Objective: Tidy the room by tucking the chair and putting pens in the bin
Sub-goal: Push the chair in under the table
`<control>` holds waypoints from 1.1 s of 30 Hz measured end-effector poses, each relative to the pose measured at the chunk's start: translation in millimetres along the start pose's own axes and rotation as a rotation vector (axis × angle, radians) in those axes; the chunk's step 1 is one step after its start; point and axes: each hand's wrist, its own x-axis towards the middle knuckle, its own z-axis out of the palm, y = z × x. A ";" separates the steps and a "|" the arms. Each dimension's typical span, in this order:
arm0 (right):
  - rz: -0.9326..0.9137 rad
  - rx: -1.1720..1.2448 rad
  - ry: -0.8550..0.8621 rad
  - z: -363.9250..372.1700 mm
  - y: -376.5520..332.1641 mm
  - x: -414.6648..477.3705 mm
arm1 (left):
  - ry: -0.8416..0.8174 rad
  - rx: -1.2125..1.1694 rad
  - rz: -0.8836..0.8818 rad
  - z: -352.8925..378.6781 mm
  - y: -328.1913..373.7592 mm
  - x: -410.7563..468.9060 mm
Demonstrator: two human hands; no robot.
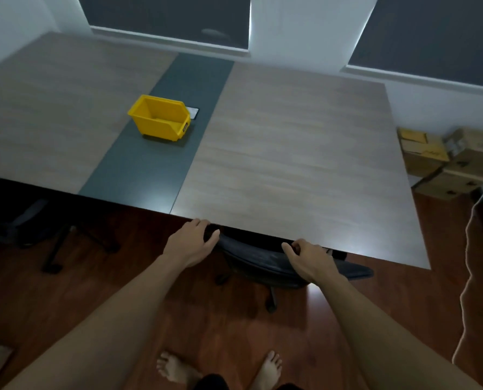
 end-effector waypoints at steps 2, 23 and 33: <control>-0.047 0.028 0.014 1.9 -30.2 -1.3 | -0.010 -0.029 -0.041 -16.4 -28.9 -10.8; -0.631 -0.011 -0.045 119.7 -462.3 -34.8 | 0.231 -0.165 -0.360 -172.2 -393.6 -169.8; -0.842 -0.093 -0.146 184.4 -638.2 -42.2 | 0.388 -0.258 -0.495 -202.2 -521.4 -239.9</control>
